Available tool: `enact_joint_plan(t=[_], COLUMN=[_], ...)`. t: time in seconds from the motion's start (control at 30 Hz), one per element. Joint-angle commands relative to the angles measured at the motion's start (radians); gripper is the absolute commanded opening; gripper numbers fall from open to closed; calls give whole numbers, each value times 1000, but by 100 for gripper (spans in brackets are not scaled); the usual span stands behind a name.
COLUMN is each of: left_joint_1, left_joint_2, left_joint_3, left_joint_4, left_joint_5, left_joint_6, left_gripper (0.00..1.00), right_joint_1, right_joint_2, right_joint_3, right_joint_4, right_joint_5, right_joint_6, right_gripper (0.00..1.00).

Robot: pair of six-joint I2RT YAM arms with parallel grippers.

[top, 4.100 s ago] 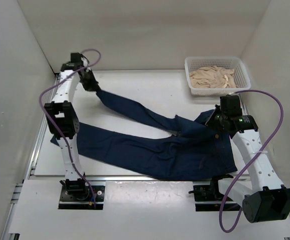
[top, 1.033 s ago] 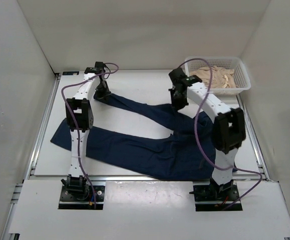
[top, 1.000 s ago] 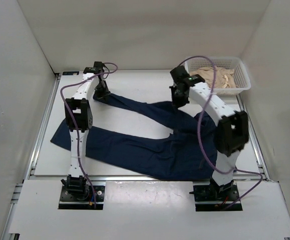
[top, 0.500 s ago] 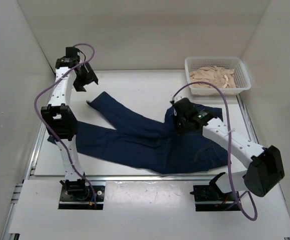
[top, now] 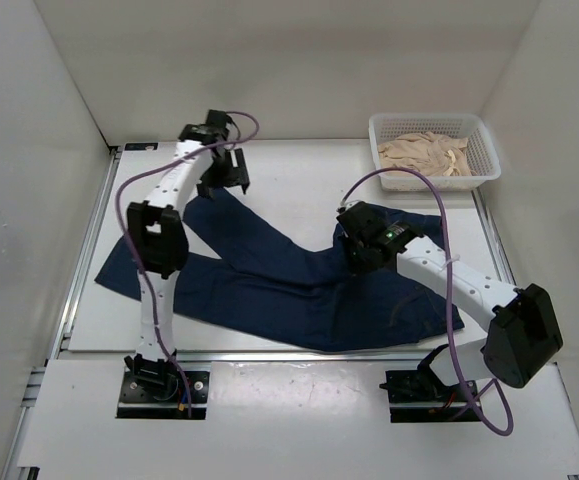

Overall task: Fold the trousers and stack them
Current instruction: Flatten the trousers out

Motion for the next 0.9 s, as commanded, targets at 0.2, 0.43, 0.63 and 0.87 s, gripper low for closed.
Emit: enact_joint_plan(t=[0.2,0.43,0.63,0.87], left_joint_1=[-88,-88,-88,-42], left_joint_2=[258,390,387,134], left_joint_3=[252,303,296,135], left_joint_4=[-92,-116,-103,-6], left_joint_5=[-252,-250,-172,-181], left_joint_6=[-121,-120,-68,-59], left_gripper=[99,99,10,10], right_joint_1=[28,28,28,-49], right_joint_2=[1,1,20,17], right_joint_3=[60,60,72,172], right_joint_4=[0,0,0,-73], right_joint_5=[11,11,31,158], right_joint_6=[24,34,43,95], right_gripper=[0,0,0,99])
